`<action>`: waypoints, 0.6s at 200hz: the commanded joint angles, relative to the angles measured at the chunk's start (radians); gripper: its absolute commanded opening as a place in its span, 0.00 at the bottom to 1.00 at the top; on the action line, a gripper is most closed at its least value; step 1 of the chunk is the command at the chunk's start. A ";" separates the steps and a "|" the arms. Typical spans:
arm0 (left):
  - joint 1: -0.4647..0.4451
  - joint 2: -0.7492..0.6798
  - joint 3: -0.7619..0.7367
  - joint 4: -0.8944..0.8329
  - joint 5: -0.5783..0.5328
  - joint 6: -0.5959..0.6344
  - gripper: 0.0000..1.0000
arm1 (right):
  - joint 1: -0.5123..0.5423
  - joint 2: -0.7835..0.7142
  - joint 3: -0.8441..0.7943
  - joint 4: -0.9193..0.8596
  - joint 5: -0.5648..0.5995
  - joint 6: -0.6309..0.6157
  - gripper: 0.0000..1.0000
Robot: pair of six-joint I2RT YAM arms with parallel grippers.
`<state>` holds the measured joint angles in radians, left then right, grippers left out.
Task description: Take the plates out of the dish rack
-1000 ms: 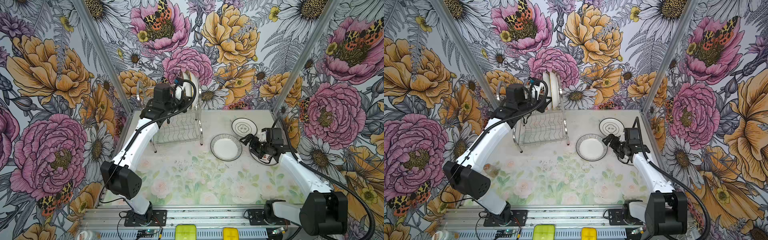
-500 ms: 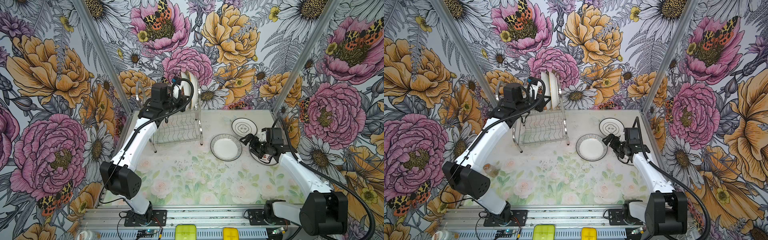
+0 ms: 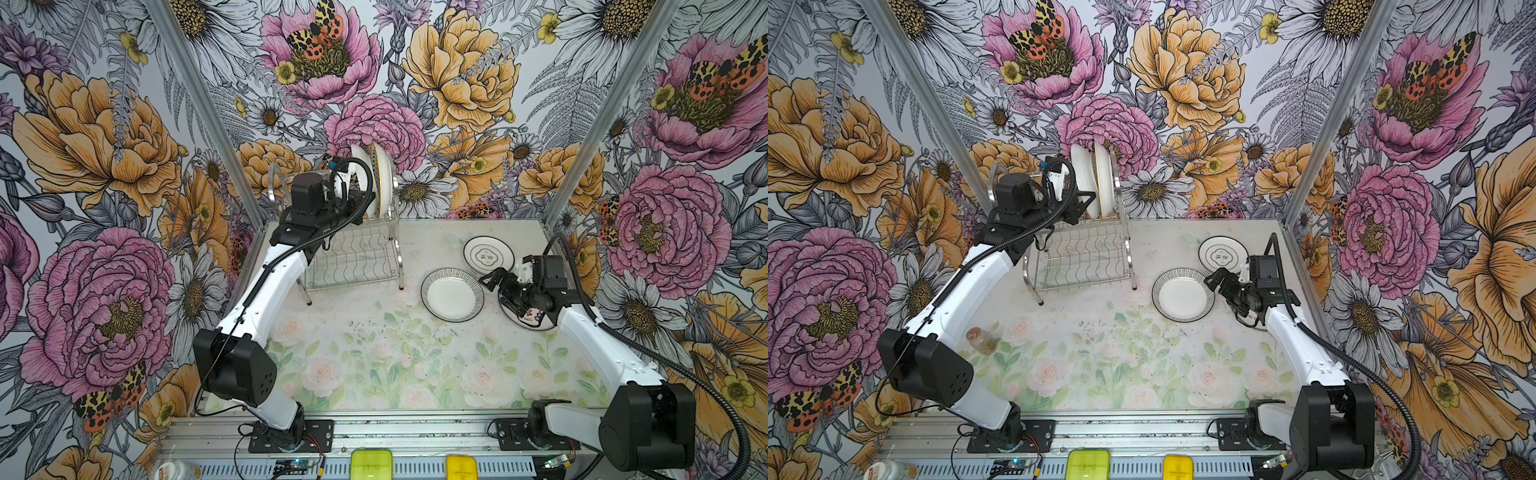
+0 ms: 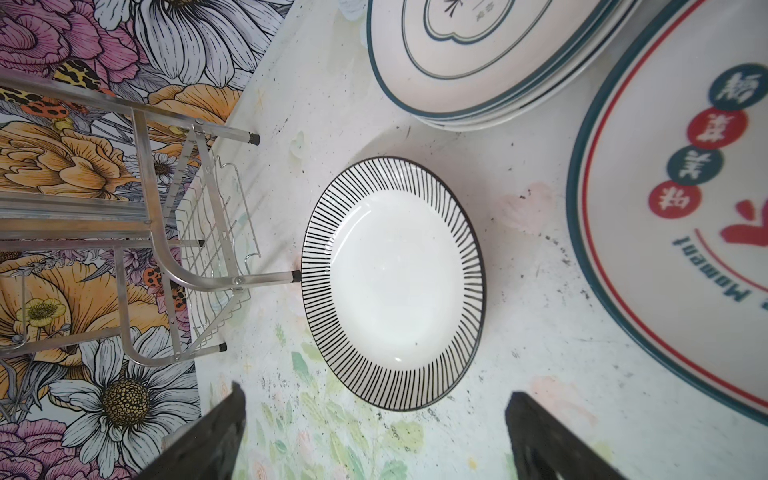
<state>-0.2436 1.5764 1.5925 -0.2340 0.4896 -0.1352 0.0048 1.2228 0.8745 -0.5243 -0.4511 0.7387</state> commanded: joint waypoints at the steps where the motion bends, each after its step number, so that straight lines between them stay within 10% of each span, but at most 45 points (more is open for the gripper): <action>1: 0.032 -0.071 -0.012 0.177 -0.037 -0.024 0.00 | -0.009 -0.035 0.005 0.000 -0.017 -0.018 0.99; 120: 0.031 -0.087 0.081 0.097 0.028 0.018 0.00 | -0.009 -0.043 -0.001 0.000 -0.027 -0.016 0.99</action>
<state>-0.2371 1.5627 1.5890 -0.2153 0.5087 -0.1761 0.0048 1.2060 0.8742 -0.5247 -0.4686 0.7383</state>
